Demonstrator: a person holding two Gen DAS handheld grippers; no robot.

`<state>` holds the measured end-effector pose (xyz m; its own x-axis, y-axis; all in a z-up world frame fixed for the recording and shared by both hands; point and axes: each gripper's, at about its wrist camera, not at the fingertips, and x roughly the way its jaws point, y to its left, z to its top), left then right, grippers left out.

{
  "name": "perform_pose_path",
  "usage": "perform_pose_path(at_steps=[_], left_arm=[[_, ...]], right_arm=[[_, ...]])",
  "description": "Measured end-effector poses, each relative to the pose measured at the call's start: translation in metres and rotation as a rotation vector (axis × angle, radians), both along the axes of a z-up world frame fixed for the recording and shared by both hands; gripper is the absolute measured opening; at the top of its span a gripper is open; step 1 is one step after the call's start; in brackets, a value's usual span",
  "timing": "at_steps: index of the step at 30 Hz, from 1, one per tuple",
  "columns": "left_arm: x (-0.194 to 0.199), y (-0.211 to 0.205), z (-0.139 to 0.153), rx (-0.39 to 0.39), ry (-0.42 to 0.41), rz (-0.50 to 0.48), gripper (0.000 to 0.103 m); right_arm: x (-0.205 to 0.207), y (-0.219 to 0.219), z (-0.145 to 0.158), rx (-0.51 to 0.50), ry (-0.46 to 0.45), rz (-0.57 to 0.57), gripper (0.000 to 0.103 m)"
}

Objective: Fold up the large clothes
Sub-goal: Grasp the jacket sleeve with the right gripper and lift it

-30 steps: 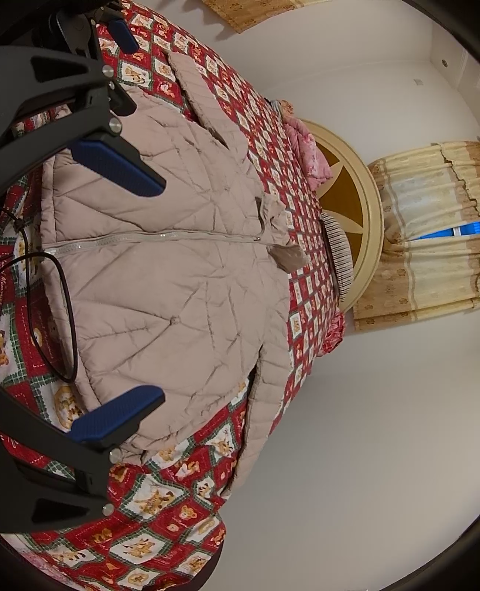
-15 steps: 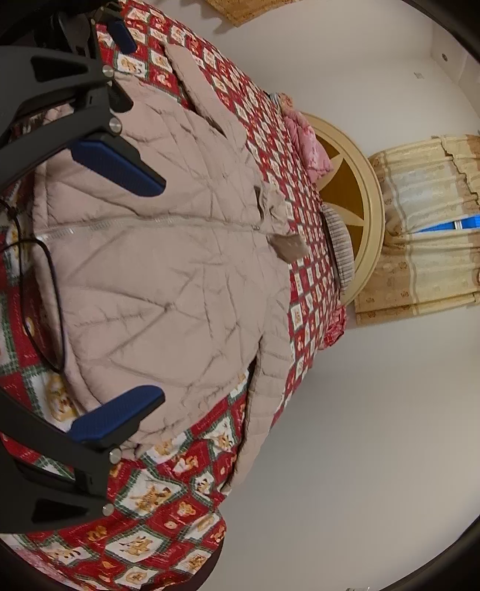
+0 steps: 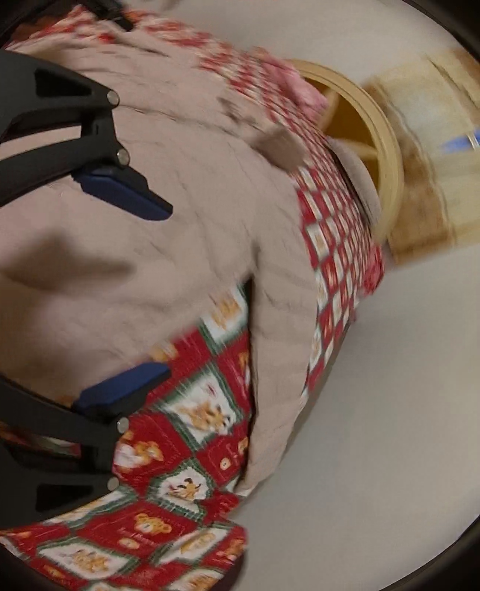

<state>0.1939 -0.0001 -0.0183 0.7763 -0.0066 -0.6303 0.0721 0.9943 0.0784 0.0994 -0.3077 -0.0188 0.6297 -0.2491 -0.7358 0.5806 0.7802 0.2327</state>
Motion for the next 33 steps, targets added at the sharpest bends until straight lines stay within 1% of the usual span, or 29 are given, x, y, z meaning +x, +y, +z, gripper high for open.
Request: perform_pose_path(at_steps=[1,2,4,5,8,11,12,15,17,19,21,22,23,24,25,26,29,31,33], left_arm=[[0.009,0.002,-0.003,0.005,-0.008,0.015,0.102],[0.019,0.004,-0.008,0.013,-0.014,0.041,0.102],[0.034,0.007,-0.017,0.022,-0.018,0.075,0.102],[0.04,0.008,-0.022,0.024,-0.014,0.089,0.102],[0.058,0.01,-0.038,0.025,0.018,0.109,0.102],[0.066,0.011,-0.049,-0.002,0.049,0.108,0.102],[0.068,0.013,-0.055,-0.016,0.068,0.104,0.102],[0.073,0.014,-0.075,-0.026,0.131,0.111,0.102],[0.077,0.016,-0.086,-0.043,0.177,0.12,0.102],[0.079,0.016,-0.09,-0.046,0.194,0.122,0.102],[0.079,0.013,-0.092,-0.035,0.198,0.123,0.102],[0.078,0.013,-0.093,-0.031,0.198,0.123,0.102],[0.078,0.012,-0.093,-0.029,0.2,0.123,0.102],[0.079,0.012,-0.094,-0.029,0.203,0.122,0.102],[0.079,0.012,-0.094,-0.029,0.207,0.122,0.102],[0.079,0.012,-0.095,-0.03,0.207,0.121,0.102],[0.081,0.013,-0.095,-0.032,0.206,0.121,0.102],[0.081,0.013,-0.095,-0.036,0.205,0.12,0.102],[0.081,0.014,-0.096,-0.042,0.204,0.119,0.102]], right_arm=[[0.001,-0.021,-0.002,0.035,-0.016,-0.031,0.082],[0.0,-0.047,-0.006,0.078,-0.031,-0.095,0.082],[-0.01,-0.084,-0.012,0.144,-0.065,-0.216,0.082],[-0.016,-0.108,-0.018,0.194,-0.087,-0.273,0.082],[-0.03,-0.151,-0.035,0.298,-0.101,-0.394,0.08],[-0.039,-0.175,-0.049,0.366,-0.125,-0.485,0.08],[-0.04,-0.182,-0.053,0.384,-0.125,-0.512,0.08],[-0.04,-0.193,-0.065,0.43,-0.119,-0.564,0.079],[-0.039,-0.203,-0.068,0.41,-0.131,-0.591,0.078],[-0.034,-0.211,-0.068,0.394,-0.132,-0.611,0.077],[-0.034,-0.22,-0.075,0.412,-0.143,-0.65,0.071],[-0.035,-0.226,-0.078,0.413,-0.148,-0.664,0.064],[-0.036,-0.229,-0.08,0.407,-0.149,-0.68,0.053],[-0.035,-0.231,-0.081,0.394,-0.14,-0.686,0.046],[-0.034,-0.234,-0.082,0.378,-0.123,-0.686,0.032],[-0.032,-0.238,-0.085,0.36,-0.1,-0.677,0.024],[-0.031,-0.241,-0.082,0.303,-0.063,-0.629,0.011],[-0.027,-0.239,-0.073,0.264,-0.053,-0.594,0.009],[-0.025,-0.232,-0.055,0.2,-0.075,-0.556,0.009]])
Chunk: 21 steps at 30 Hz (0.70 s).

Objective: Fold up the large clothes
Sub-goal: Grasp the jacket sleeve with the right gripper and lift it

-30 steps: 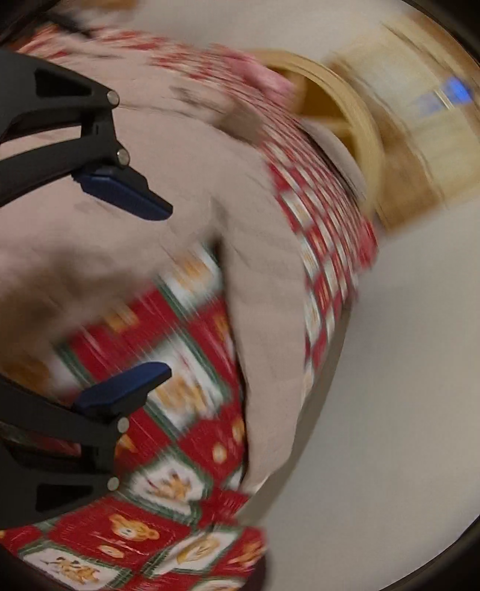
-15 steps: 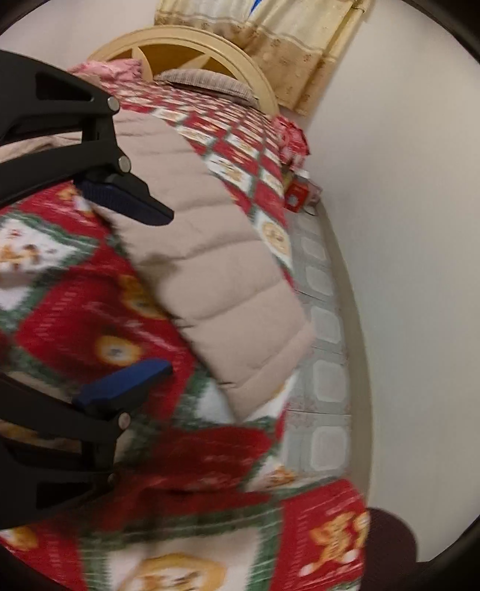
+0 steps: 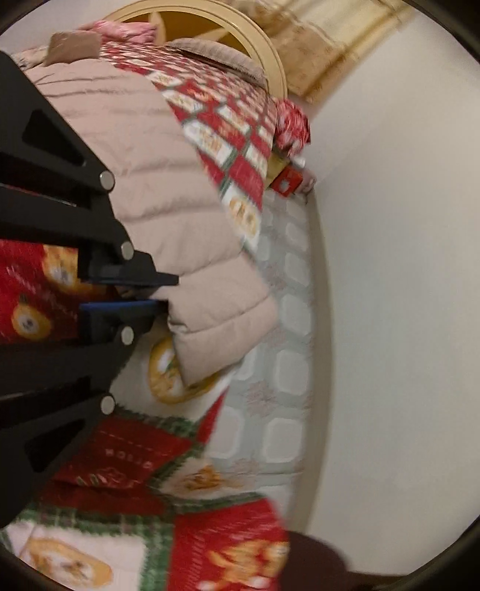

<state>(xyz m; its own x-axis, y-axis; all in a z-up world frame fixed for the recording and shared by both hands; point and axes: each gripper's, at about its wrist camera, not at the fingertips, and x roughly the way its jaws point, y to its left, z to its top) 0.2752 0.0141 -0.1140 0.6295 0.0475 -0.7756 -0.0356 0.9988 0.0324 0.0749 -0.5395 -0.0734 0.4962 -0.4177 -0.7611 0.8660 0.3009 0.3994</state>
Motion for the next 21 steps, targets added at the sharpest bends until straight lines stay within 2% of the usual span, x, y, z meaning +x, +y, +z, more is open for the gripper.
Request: perform_pose_path(at_steps=[4,8,11,15,21], left_arm=[[0.0,0.0,0.0,-0.008,-0.001,-0.001,0.102],[0.001,0.001,0.0,-0.012,-0.001,-0.001,0.102],[0.001,0.002,0.0,-0.017,-0.002,-0.002,0.102],[0.001,0.003,0.001,-0.023,-0.005,-0.002,0.102],[-0.001,0.01,0.002,-0.068,-0.021,0.001,0.102]], right_arm=[[0.008,0.019,0.041,-0.13,-0.035,0.082,0.009],[0.038,0.063,0.09,-0.262,-0.074,0.252,0.009],[0.062,0.1,0.111,-0.297,-0.108,0.369,0.009],[0.099,0.161,0.118,-0.294,-0.133,0.552,0.009],[0.167,0.26,0.106,-0.247,-0.187,0.841,0.009]])
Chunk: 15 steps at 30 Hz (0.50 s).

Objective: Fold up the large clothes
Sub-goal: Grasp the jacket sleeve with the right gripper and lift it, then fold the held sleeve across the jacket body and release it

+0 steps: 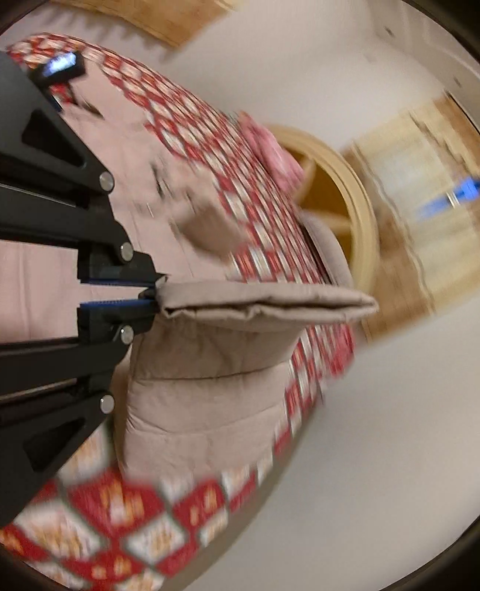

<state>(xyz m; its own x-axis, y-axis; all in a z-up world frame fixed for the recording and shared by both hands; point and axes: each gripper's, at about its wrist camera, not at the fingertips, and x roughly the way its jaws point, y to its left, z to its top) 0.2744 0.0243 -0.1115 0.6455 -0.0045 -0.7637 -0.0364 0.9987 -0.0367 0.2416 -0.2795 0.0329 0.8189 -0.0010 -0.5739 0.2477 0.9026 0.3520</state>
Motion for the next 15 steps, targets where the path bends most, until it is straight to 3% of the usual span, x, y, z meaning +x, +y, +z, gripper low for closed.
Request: perform_pose_path(at_steps=[4,11,15], left_arm=[[-0.002,0.009,0.002,-0.063,-0.018,0.01,0.102],[-0.003,0.016,0.004,-0.124,-0.044,0.026,0.102],[-0.004,0.02,0.005,-0.154,-0.054,0.033,0.102]], right_arm=[[0.039,0.061,-0.022,0.032,0.034,0.184,0.008],[0.082,0.129,-0.076,0.107,0.144,0.43,0.008],[0.092,0.145,-0.099,0.156,0.212,0.476,0.013]])
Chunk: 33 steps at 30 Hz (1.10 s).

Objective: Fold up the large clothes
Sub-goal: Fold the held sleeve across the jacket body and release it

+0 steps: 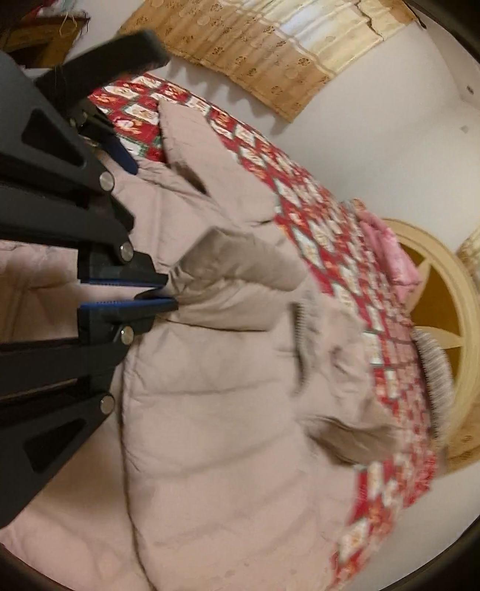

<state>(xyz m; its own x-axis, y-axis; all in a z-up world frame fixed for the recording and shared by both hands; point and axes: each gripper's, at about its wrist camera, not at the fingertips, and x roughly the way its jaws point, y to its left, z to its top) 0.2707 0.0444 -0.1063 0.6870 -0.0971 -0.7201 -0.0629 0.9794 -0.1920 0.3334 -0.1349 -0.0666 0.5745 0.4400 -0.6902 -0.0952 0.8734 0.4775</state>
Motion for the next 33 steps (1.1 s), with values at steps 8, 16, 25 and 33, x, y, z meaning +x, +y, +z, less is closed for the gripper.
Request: perform_pose_path(at_steps=[8,16,25,33], left_arm=[[0.0,0.001,0.001,-0.008,-0.004,0.001,0.102],[0.0,0.001,0.001,0.004,-0.001,0.002,0.102],[0.0,-0.001,-0.001,0.027,0.007,0.001,0.102],[0.0,-0.005,0.002,0.051,0.019,-0.001,0.102]], right_arm=[[-0.007,0.005,-0.001,0.135,0.046,0.07,0.073],[-0.024,-0.048,0.047,-0.111,-0.082,-0.144,0.016],[-0.028,-0.138,-0.017,-0.07,0.03,-0.451,0.019],[-0.027,-0.135,-0.033,-0.002,-0.004,-0.429,0.019]])
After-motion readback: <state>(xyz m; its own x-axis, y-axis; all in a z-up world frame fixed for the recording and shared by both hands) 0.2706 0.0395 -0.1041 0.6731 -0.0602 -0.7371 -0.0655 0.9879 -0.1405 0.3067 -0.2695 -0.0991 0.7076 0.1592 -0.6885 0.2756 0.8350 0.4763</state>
